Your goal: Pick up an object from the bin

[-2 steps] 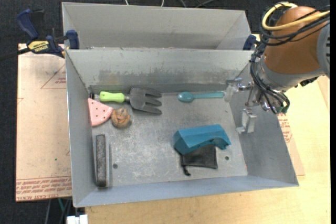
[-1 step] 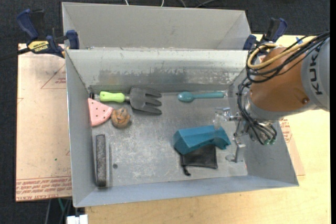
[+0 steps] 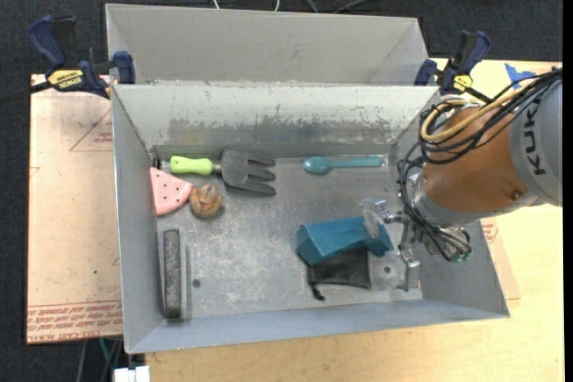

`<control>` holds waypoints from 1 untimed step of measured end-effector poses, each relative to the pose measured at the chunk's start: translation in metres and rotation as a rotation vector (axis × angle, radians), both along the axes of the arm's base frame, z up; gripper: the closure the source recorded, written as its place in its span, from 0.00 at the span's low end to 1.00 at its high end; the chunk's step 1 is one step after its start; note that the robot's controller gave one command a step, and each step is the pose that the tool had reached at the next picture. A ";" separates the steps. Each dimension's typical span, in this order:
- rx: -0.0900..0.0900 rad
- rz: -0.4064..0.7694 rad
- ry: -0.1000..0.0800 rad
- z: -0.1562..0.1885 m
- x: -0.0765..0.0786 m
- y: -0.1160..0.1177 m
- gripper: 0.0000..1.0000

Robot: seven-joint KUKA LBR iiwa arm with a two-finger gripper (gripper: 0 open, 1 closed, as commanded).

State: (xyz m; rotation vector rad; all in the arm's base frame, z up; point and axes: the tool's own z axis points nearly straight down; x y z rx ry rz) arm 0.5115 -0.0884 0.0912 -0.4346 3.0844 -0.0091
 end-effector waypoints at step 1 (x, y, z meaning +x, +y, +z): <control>-0.009 0.036 -0.015 -0.010 0.012 0.029 0.00</control>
Offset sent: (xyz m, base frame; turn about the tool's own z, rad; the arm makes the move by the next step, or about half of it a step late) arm -0.0068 0.0562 -0.0212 -0.0356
